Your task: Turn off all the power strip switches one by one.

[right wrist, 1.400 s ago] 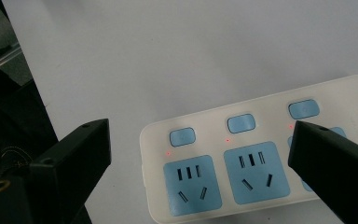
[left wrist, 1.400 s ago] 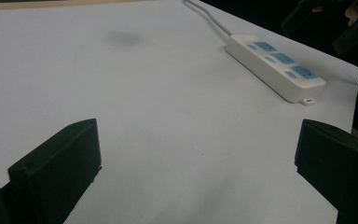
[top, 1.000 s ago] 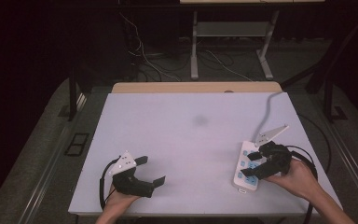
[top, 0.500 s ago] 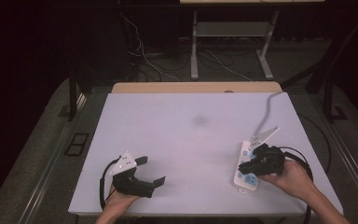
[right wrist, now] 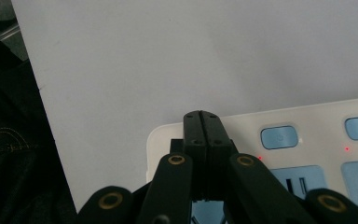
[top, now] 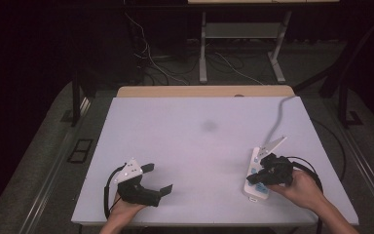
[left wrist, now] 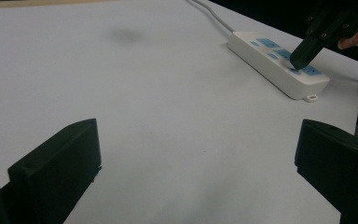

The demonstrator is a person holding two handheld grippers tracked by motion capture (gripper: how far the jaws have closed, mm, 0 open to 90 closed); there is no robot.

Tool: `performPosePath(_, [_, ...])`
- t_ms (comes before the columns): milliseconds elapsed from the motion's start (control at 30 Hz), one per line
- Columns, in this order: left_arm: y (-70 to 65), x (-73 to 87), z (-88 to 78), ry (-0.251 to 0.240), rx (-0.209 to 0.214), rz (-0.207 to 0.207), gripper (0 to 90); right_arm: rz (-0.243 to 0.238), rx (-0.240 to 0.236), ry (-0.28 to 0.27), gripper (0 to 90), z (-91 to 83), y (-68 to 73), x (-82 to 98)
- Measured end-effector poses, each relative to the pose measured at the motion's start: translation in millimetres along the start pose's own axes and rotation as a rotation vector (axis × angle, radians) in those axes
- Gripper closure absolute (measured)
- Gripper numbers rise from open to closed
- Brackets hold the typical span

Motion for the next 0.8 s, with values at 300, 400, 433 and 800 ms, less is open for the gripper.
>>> performPosePath(300, [-0.5, 0.2, 0.2, 0.0, 0.001, -0.001, 0.0, -0.009, -0.007, -0.027, 89.9, 1.6, -0.1, 2.7])
performPosePath(400, [-0.9, 0.3, 0.5, 0.001, 0.004, -0.001, 0.0, -0.009, -0.01, -0.035, 90.0, 1.8, -0.3, 3.5])
performPosePath(433, [-1.1, 0.2, 0.6, 0.002, 0.004, -0.002, 0.0, -0.008, -0.019, -0.048, 90.0, 2.1, -1.4, 4.6])
performPosePath(800, [-2.0, 0.2, 0.9, 0.002, 0.009, 0.0, 0.0, -0.017, 0.005, -0.052, 90.0, 3.4, 1.0, 5.9])
Point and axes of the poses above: each handheld gripper's, and its own axes: z roughly forward along the jaws, x roughly out of its underside, y roughly to its left, the point moved 5 cm from there along z, roughly forward along the jaws, and after that the axes turned 7 degrees about y, right-handed, at the moved point
